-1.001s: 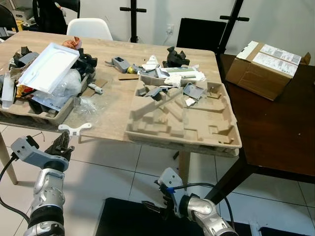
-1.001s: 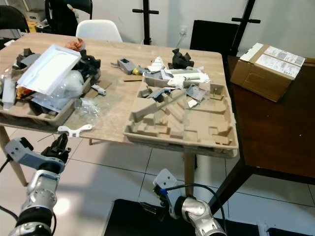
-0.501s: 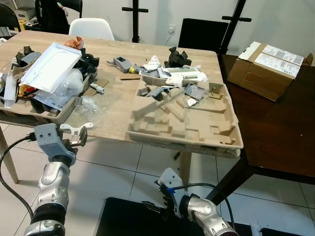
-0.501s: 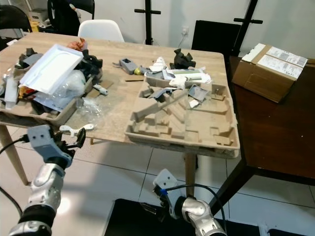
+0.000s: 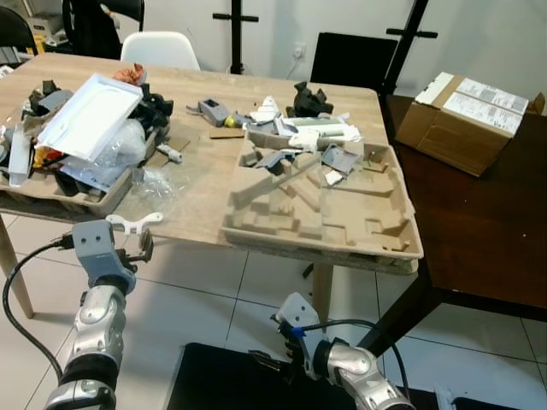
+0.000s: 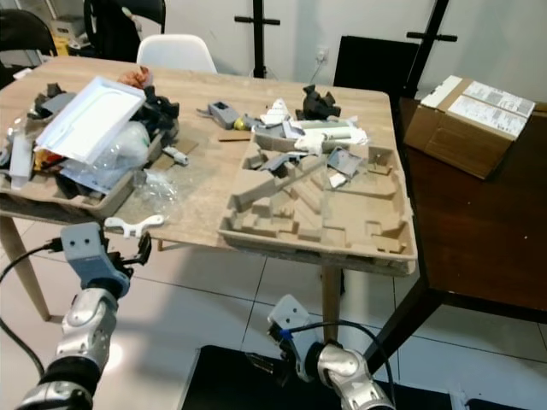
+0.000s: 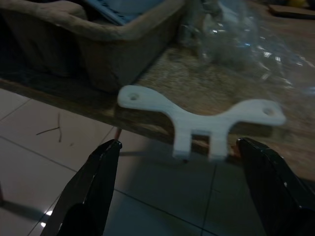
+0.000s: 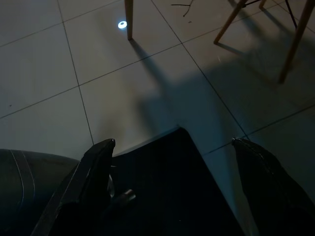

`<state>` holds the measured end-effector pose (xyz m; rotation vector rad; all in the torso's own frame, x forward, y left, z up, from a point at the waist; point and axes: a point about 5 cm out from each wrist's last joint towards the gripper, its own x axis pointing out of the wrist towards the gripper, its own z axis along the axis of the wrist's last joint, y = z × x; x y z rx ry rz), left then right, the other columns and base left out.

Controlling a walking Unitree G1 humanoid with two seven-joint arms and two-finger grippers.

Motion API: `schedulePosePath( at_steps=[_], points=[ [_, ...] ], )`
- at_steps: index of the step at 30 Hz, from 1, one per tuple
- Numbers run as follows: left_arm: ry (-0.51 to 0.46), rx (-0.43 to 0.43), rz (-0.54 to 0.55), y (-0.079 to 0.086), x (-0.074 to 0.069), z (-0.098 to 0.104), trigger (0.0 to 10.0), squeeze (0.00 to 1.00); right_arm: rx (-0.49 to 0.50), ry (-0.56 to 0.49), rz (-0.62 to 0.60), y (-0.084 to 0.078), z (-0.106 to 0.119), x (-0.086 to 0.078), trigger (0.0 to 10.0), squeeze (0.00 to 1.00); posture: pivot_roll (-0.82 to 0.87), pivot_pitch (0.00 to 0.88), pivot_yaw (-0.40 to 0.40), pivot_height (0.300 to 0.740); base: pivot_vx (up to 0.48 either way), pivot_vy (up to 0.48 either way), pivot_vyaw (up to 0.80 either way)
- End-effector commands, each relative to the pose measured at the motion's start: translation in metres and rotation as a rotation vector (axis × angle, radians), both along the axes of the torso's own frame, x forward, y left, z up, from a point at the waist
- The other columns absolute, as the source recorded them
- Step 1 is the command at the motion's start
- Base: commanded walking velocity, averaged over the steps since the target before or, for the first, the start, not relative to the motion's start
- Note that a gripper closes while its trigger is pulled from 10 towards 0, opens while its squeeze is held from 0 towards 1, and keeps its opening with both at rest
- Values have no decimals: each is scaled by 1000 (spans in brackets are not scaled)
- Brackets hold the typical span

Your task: Picking trash to rubbish bin

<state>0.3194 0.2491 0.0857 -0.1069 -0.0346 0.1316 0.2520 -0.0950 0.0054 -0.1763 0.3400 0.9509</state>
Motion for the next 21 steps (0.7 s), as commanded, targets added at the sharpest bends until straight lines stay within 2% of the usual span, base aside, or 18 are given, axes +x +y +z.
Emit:
schedulePosePath(
  at_steps=[1,6,13,21],
  points=[
    [49,3,18,7,-4,-8,10000,0,-1,2,-5,0,-1,-2,10000,0,-2,129,-4,740,0,0,0],
    [23,35,-52,-3,5,1,10000,0,5,-4,-3,4,1,0,10000,0,-1,132,1,740,0,0,0],
    [46,91,-113,-12,12,2,10000,0,11,-8,-5,6,1,-1,10000,0,-7,140,4,740,0,0,0],
    [98,137,-113,-10,15,1,10000,0,10,-6,-8,5,1,-2,10000,0,-11,144,7,740,0,0,0]
  ],
)
